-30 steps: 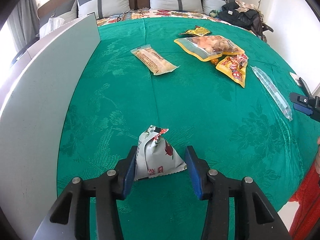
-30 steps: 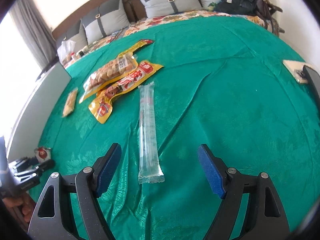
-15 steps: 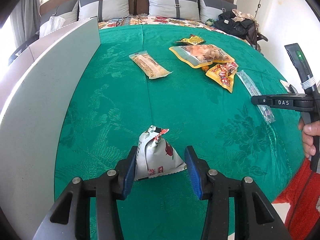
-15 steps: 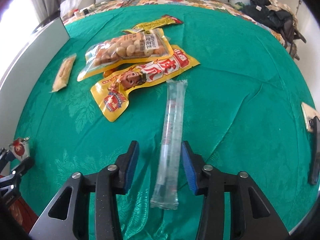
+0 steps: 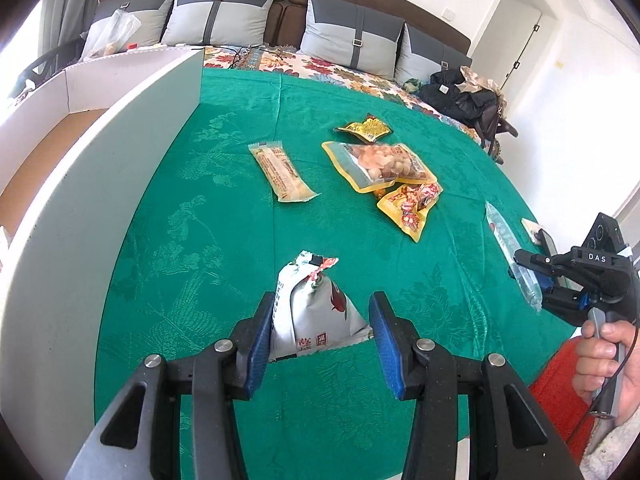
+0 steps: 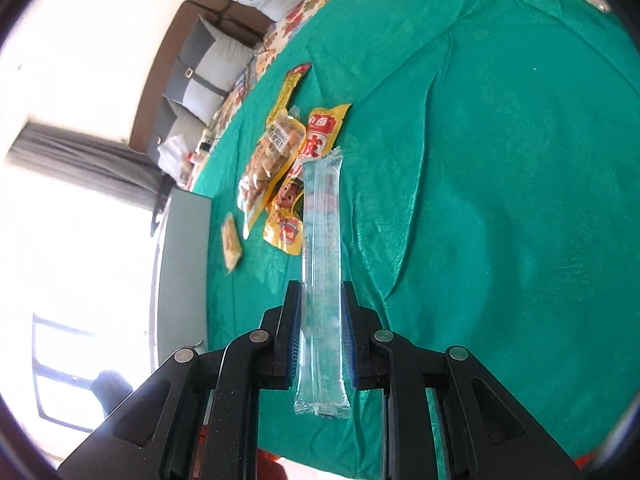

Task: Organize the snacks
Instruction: 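Carry the white packet with the left tool while the right tool carries the tube to the box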

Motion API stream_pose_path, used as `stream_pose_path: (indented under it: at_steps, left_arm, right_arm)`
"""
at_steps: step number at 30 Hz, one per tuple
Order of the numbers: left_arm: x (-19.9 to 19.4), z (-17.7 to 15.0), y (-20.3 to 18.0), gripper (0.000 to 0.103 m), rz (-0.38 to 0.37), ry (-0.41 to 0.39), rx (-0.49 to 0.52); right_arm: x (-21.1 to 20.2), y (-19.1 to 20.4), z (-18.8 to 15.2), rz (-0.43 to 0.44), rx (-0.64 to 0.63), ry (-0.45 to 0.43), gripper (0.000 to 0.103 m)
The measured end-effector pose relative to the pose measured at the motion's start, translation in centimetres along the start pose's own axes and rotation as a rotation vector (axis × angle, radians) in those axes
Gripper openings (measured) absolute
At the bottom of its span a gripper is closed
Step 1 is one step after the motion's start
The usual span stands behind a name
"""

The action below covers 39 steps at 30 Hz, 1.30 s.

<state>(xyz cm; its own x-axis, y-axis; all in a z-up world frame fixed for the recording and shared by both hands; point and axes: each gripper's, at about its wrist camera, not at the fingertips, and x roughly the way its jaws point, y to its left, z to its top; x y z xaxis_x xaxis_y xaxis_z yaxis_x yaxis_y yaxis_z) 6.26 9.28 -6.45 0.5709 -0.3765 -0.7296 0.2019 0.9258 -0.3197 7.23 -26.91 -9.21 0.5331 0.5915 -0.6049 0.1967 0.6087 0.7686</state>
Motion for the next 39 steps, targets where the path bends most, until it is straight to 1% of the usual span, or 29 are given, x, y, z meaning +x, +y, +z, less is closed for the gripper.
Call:
stream_pose_path:
  at_steps: [3, 7, 9, 11, 13, 17, 20, 23, 25, 26, 27, 28, 29, 32, 33, 34, 35, 36, 37, 39]
  left_arm:
    - [-2.1, 1.0, 0.2, 0.046, -0.028, -0.046, -0.023]
    - [-5.6, 2.4, 2.1, 0.046, -0.050, -0.114, -0.092]
    - [-7.6, 3.0, 3.8, 0.046, -0.038, -0.153, -0.133]
    - [-9.9, 3.6, 5.9, 0.046, -0.010, -0.198, -0.170]
    - [-12.2, 4.0, 8.4, 0.046, 0.033, -0.236, -0.206]
    - [-15.9, 4.2, 14.6, 0.046, 0.156, -0.280, -0.289]
    - [-17.5, 3.5, 19.3, 0.046, 0.251, -0.275, -0.353]
    - [-17.7, 2.5, 22.5, 0.047, 0.355, -0.242, -0.374]
    - [-17.2, 1.8, 24.3, 0.055, 0.437, -0.198, -0.395]
    - [-16.9, 1.2, 25.1, 0.070, 0.470, -0.174, -0.412]
    - [-16.8, 0.6, 25.7, 0.081, 0.491, -0.162, -0.430]
    - [-16.9, -0.1, 26.1, 0.082, 0.502, -0.162, -0.449]
    - [-17.2, -0.9, 26.3, 0.083, 0.501, -0.166, -0.464]
    - [-17.6, -2.0, 25.6, 0.087, 0.488, -0.182, -0.472]
    - [-17.6, -2.1, 24.9, 0.088, 0.490, -0.189, -0.465]
    - [-17.5, -2.0, 24.1, 0.088, 0.483, -0.196, -0.455]
    - [-17.3, -1.7, 22.8, 0.090, 0.467, -0.203, -0.443]
    - [-17.0, -1.6, 21.7, 0.091, 0.444, -0.208, -0.428]
    - [-16.7, -1.0, 20.5, 0.092, 0.418, -0.210, -0.407]
    - [-15.5, 0.2, 17.2, 0.096, 0.366, -0.206, -0.348]
  right_arm:
    - [-0.3, 1.7, -0.2, 0.063, 0.001, 0.009, 0.019]
    - [0.7, 6.0, -1.1, 0.107, -0.060, 0.046, 0.019]
    - [1.7, 8.9, -1.9, 0.122, -0.109, 0.073, 0.019]
    - [3.2, 12.4, -3.1, 0.149, -0.161, 0.109, 0.019]
    - [5.0, 16.3, -4.5, 0.184, -0.220, 0.153, 0.019]
    - [9.5, 25.2, -8.2, 0.252, -0.376, 0.255, 0.019]
    - [13.3, 31.3, -11.8, 0.270, -0.508, 0.313, 0.019]
    - [17.0, 35.5, -15.5, 0.273, -0.603, 0.373, 0.020]
    - [19.2, 37.0, -17.9, 0.260, -0.663, 0.402, 0.021]
    - [20.3, 37.4, -18.8, 0.244, -0.687, 0.415, 0.027]
    - [21.3, 37.5, -19.7, 0.222, -0.699, 0.424, 0.031]
    - [21.8, 36.6, -20.0, 0.211, -0.696, 0.433, 0.049]
    - [22.1, 36.1, -20.2, 0.202, -0.687, 0.431, 0.056]
    - [21.0, 33.2, -19.0, 0.174, -0.702, 0.390, 0.056]
    - [20.4, 32.2, -18.4, 0.149, -0.728, 0.364, 0.056]
    - [19.6, 31.0, -17.7, 0.117, -0.764, 0.329, 0.059]
    - [18.7, 29.7, -17.0, 0.073, -0.812, 0.286, 0.064]
    - [17.9, 28.1, -16.2, 0.017, -0.868, 0.238, 0.066]
    - [17.1, 26.3, -15.4, -0.052, -0.925, 0.190, 0.069]
    - [15.9, 21.9, -13.6, -0.213, -1.009, 0.127, 0.070]
